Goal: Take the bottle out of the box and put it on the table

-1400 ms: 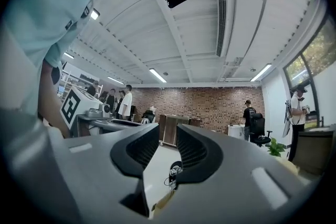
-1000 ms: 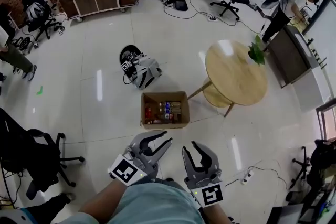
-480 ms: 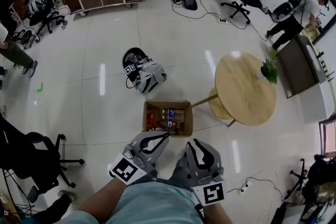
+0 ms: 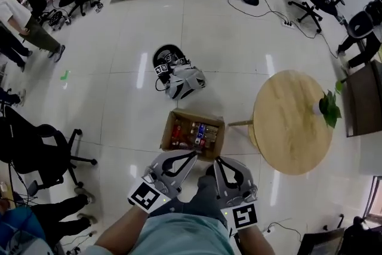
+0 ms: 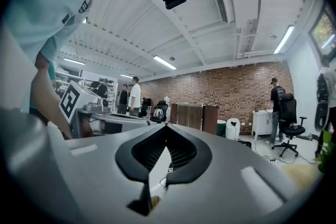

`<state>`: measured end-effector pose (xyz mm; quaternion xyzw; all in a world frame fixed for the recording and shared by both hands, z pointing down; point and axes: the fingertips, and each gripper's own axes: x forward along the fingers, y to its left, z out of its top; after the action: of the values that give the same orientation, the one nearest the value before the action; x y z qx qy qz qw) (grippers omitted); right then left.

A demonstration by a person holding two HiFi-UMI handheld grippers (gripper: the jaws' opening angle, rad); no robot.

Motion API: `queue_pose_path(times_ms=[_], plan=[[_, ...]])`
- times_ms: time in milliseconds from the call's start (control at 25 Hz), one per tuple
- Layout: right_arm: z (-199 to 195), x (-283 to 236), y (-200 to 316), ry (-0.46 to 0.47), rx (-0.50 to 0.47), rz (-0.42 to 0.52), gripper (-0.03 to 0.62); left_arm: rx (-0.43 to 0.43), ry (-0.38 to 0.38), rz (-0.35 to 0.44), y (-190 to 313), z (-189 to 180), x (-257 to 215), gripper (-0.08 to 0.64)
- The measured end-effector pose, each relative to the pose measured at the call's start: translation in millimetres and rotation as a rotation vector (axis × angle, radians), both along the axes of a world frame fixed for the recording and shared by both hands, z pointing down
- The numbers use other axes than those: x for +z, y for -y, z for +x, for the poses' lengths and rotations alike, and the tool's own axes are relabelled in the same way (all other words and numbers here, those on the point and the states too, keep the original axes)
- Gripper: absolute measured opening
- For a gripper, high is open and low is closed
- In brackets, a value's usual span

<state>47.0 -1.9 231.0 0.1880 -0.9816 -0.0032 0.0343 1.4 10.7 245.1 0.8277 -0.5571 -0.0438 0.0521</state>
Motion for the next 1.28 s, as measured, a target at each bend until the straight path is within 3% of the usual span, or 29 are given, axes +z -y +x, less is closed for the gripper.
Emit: queue_pose_path(times_ms=[200,440,520,680,920,1120,1280], plan=[[-24,37,11,-0.061,-0.132,-0.051,0.002,-0.115,-0.004,-0.030,8,-22,29,0.011],[-86,108,-11,-0.147,-0.299,-0.092,0.008,-0.233,-0.041,-0.063,0,-76,87,0.011],[-113,144,-28,-0.183,-0.390,-0.122,0.122,-0.264,-0.030,-0.079,-7,-102,118,0.011],[-155,220,-48,-0.308,-0.482,-0.145,0.127,-0.335,-0.034,-0.146,-24,-146,190,0.011],[-183,404,-64,-0.586,-0.685,-0.167,0.160,-0.425,-0.036,-0.250,-45,-187,324,0.042],[-172,584,-74,-0.801,-0.819,-0.160,0.174,-0.475,-0.066,-0.334,-69,-181,436,0.055],[-158,723,-78,-1.000,-0.858,-0.166,0.206,-0.475,-0.069,-0.418,-79,-171,522,0.055]])
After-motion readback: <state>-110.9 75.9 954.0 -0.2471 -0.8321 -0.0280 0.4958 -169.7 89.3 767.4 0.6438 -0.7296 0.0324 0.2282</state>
